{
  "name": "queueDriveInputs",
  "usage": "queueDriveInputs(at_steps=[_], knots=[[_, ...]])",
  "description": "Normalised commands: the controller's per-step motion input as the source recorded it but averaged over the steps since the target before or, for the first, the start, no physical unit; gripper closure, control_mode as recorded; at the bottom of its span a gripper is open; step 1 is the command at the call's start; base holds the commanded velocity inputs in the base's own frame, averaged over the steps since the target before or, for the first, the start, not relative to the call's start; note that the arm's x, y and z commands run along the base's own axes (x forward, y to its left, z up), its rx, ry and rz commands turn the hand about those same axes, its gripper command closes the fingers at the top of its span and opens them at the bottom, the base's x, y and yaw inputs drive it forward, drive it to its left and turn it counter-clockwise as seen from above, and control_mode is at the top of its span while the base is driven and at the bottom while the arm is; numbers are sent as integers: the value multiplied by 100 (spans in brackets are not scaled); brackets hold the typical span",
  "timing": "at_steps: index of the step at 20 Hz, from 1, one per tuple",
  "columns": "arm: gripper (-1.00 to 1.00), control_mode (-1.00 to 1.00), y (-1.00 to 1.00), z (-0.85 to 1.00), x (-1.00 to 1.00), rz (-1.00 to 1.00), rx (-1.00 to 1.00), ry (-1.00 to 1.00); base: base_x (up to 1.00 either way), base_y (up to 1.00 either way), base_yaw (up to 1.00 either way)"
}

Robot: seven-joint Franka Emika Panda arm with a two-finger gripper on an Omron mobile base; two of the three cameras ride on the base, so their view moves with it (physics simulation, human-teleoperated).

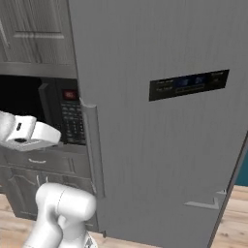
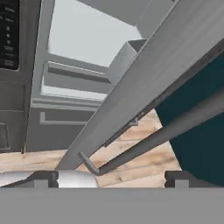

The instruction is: There is a bowl on the dining counter. Grab a lemon wedge from the fridge and place it in the bowl. Then get the liquor bottle and glass cup from the cabinet and place them next to the bowl.

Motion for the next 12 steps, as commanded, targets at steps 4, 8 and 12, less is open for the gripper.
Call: queueDriveInputs(at_steps=[4, 8, 12], knots=[[-100, -100, 47, 15, 66, 0, -38, 42, 0, 0, 0], [-100, -100, 0, 0, 100, 2, -30, 51, 0, 0, 0], [-100, -100, -6, -10, 100, 1, -25, 45, 0, 0, 0]])
